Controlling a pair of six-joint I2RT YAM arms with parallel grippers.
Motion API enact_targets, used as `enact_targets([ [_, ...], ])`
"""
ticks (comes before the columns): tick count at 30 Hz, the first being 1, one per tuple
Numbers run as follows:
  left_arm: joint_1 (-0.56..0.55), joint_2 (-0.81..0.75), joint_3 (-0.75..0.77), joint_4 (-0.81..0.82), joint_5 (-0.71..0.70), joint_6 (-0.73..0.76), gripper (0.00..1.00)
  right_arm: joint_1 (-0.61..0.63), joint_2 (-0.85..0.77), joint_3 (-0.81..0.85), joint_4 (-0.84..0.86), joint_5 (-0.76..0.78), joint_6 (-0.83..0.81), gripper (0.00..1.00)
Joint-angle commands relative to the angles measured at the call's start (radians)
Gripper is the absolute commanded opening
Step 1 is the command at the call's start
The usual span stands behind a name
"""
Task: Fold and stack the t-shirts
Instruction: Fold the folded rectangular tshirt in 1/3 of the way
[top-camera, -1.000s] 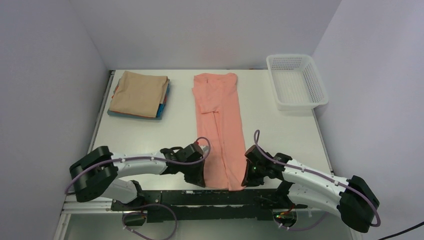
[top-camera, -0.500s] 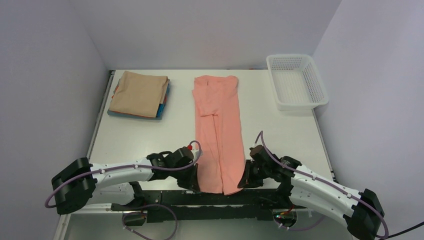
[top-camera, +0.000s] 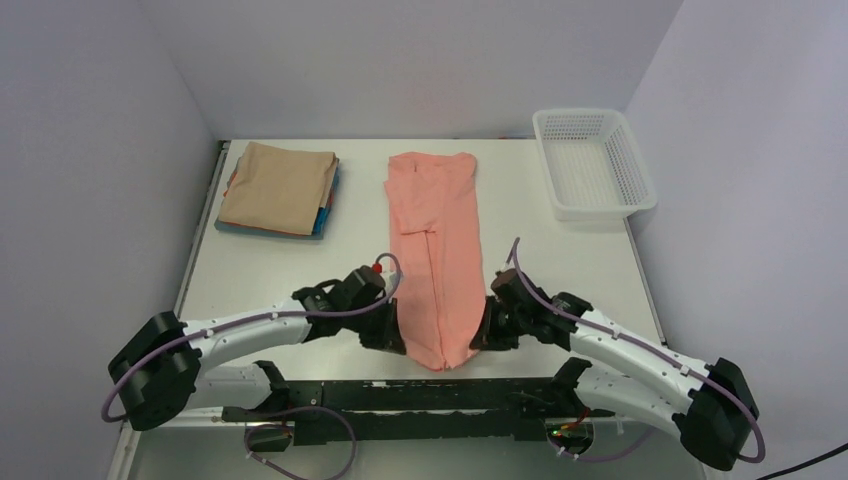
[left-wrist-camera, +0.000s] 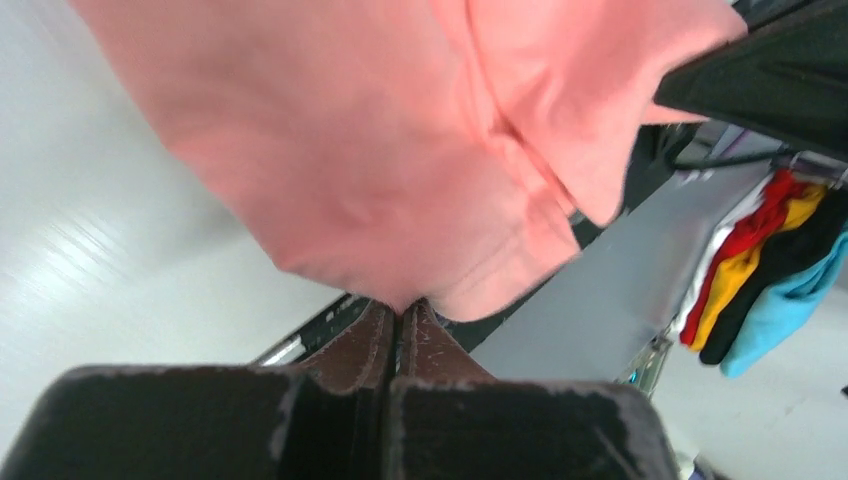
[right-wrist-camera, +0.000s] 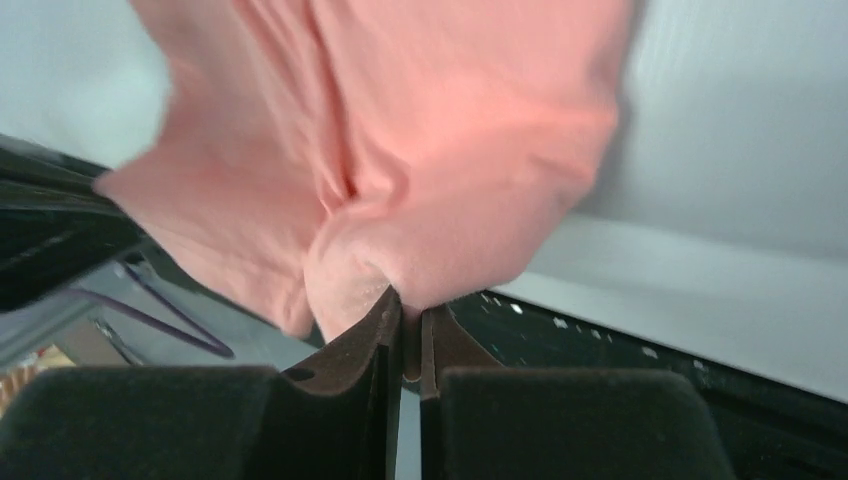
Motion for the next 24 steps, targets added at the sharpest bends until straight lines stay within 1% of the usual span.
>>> enact_targets([
  [1, 0.094, 0.029, 0.098, 0.046, -0.015, 0.085, 0.0, -0.074, 0.047, 0.138, 0.104, 0.13, -0.092, 0.02],
  [4, 0.153, 0.072, 0.169, 0.051, -0.049, 0.13, 0.0, -0.163, 0.088, 0.153, 0.214, 0.079, -0.117, 0.02],
  [6, 0.197, 0.115, 0.23, 0.022, -0.069, 0.15, 0.0, -0.204, 0.134, 0.179, 0.267, 0.072, -0.136, 0.02],
  [8, 0.239, 0.147, 0.283, 0.012, -0.097, 0.165, 0.0, -0.224, 0.181, 0.233, 0.288, 0.108, -0.167, 0.02],
  [11, 0.289, 0.195, 0.357, 0.008, -0.121, 0.197, 0.0, -0.252, 0.265, 0.345, 0.267, 0.184, -0.212, 0.02],
  [13, 0.31, 0.238, 0.423, -0.033, -0.162, 0.219, 0.0, -0.263, 0.313, 0.392, 0.256, 0.27, -0.23, 0.02],
  [15, 0.328, 0.283, 0.485, -0.06, -0.187, 0.242, 0.0, -0.282, 0.357, 0.42, 0.27, 0.314, -0.249, 0.03],
  [17, 0.348, 0.327, 0.525, -0.061, -0.205, 0.26, 0.0, -0.31, 0.399, 0.438, 0.305, 0.306, -0.261, 0.04],
  [19, 0.368, 0.37, 0.57, -0.074, -0.223, 0.273, 0.0, -0.336, 0.452, 0.454, 0.353, 0.268, -0.287, 0.04],
  [21, 0.385, 0.426, 0.644, -0.121, -0.242, 0.295, 0.0, -0.355, 0.511, 0.49, 0.354, 0.248, -0.299, 0.05],
  [24, 0.4, 0.487, 0.705, -0.133, -0.256, 0.329, 0.0, -0.379, 0.592, 0.534, 0.368, 0.224, -0.302, 0.05],
])
